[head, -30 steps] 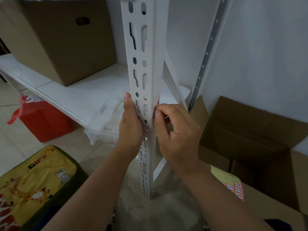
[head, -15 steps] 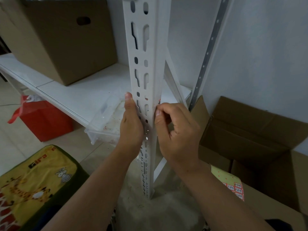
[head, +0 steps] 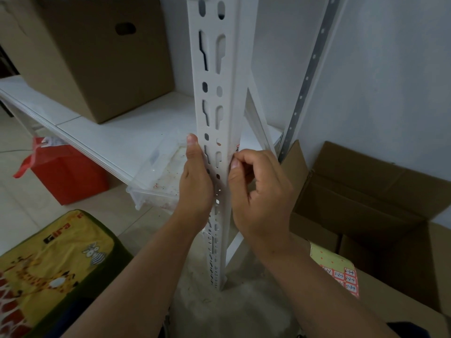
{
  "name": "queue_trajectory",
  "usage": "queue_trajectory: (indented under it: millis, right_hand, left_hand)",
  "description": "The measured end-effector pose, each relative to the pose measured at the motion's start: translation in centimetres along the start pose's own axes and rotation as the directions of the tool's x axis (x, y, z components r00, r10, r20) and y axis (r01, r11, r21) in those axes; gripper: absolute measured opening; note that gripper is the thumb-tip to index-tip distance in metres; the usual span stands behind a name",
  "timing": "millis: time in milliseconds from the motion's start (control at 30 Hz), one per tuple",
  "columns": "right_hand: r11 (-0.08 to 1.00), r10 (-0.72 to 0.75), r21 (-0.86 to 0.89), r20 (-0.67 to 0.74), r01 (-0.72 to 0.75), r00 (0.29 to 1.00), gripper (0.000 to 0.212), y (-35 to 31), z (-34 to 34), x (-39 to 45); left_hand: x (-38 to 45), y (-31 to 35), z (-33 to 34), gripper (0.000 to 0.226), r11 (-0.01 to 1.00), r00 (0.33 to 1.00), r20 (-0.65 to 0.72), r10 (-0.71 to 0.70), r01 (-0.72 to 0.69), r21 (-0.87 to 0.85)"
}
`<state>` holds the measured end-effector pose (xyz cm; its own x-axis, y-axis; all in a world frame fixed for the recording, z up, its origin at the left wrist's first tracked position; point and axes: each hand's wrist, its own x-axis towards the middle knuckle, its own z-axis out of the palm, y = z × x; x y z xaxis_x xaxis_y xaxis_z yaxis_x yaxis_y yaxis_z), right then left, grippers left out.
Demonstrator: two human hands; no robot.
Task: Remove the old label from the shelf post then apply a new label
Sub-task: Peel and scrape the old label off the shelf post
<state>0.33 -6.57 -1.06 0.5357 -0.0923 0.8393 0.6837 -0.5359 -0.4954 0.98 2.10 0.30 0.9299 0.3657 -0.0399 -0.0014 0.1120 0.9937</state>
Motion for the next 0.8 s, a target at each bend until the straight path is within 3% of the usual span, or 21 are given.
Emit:
queue_trajectory:
  millis: [233,500,600,667,733,800]
  right_hand:
    - [0.999,0.034,-0.021,0.003,-0.034,0.999,0.015,-0.5,0.0,0.1]
    - [0.953,0.279,0.082,0.129,-0.29,0.952,0.011,-1.9,-0.5,0.6]
    - [0.839,0.462,0.191,0.246,-0.51,0.852,0.008,-2.3,-1.1,1.1]
    - [0.661,0.574,0.349,0.336,-0.665,0.747,0.01,-2.3,-1.7,1.7]
    - [0.504,0.619,0.477,0.383,-0.721,0.686,0.012,-2.2,-2.1,2.1]
    - [0.468,0.636,0.492,0.389,-0.734,0.666,0.013,-2.0,-2.2,2.2]
  left_hand:
    - [0.0,0.1,0.1,0.058,1.0,1.0,0.003,0.007,-0.007,-0.017]
    - [0.2,-0.1,0.2,0.06,0.998,1.0,-0.007,0.016,-0.016,-0.058]
    - [0.4,-0.2,0.2,0.062,0.999,1.0,-0.002,0.025,-0.025,-0.036]
    - [0.3,-0.2,0.1,0.059,0.999,1.0,0.0,0.03,-0.03,-0.016]
    - [0.2,0.0,0.1,0.056,0.999,0.999,0.016,0.038,-0.038,-0.004]
    - [0.0,0.2,0.0,0.053,0.999,0.998,0.03,0.052,-0.052,0.004]
